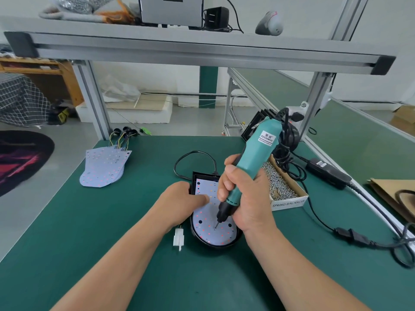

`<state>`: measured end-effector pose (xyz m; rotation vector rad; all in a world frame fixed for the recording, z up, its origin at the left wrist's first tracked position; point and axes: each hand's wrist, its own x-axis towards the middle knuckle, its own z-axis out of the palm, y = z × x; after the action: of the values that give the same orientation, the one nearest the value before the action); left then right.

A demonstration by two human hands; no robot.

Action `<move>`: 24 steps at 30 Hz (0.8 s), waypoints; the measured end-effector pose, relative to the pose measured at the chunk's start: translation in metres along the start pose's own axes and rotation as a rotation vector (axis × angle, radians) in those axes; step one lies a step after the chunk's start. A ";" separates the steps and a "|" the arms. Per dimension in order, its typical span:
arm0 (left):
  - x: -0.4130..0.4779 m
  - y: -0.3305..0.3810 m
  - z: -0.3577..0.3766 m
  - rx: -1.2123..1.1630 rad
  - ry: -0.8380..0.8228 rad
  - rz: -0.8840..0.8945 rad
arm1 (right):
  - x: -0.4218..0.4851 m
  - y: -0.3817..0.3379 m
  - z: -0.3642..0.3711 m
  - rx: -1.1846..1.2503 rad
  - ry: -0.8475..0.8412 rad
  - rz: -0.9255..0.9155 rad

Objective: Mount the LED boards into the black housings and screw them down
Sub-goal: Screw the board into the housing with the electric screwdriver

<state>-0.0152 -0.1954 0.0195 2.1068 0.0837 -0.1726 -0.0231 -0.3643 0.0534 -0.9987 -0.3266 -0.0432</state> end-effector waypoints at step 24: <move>-0.001 0.004 -0.001 0.067 0.008 -0.027 | -0.001 -0.009 -0.002 -0.026 -0.267 -0.039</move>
<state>-0.0158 -0.1964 0.0240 2.1737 0.1124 -0.1856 -0.0248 -0.3707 0.0593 -1.0254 -0.5913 0.0518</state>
